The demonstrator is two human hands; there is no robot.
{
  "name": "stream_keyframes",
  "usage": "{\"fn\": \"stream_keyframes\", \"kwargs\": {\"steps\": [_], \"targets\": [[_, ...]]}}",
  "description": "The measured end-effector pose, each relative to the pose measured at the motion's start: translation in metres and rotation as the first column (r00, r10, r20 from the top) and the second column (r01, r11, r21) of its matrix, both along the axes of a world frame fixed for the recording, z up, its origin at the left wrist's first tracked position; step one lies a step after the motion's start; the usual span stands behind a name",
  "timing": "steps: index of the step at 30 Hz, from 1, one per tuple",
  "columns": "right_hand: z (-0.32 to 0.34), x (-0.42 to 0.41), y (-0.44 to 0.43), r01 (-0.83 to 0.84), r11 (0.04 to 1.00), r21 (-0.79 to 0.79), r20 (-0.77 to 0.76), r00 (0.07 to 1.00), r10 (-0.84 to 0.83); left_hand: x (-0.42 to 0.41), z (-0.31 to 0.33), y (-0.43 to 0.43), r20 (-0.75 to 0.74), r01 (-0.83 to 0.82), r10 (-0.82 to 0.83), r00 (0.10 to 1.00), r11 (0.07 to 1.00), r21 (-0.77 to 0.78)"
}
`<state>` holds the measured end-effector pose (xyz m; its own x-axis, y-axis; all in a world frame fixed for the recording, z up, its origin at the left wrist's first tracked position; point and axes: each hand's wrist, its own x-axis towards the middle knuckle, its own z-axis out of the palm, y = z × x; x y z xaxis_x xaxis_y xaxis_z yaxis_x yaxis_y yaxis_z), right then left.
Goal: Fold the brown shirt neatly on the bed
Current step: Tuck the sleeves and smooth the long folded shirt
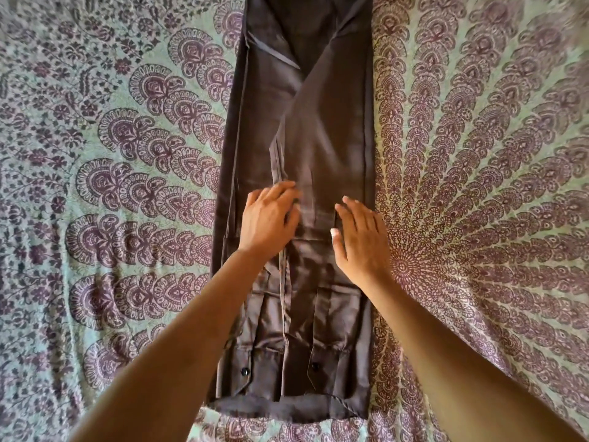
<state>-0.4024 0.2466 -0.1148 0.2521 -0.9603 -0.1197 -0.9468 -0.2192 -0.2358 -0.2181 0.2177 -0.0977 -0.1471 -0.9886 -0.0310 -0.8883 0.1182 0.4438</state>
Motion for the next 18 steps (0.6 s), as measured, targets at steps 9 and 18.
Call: {"fn": "stream_keyframes", "kwargs": {"steps": [9,18], "targets": [[-0.035,0.025,-0.083,0.147,0.989,0.013,-0.091,0.985,-0.145,-0.019,-0.029,-0.153,0.066,0.325,-0.326,0.943,0.946,0.019],[-0.032,0.027,-0.083,0.177,0.982,0.069,-0.067,0.983,-0.172,0.006,-0.048,-0.267,0.393,0.314,-0.323,0.861,0.945,0.088]]}}
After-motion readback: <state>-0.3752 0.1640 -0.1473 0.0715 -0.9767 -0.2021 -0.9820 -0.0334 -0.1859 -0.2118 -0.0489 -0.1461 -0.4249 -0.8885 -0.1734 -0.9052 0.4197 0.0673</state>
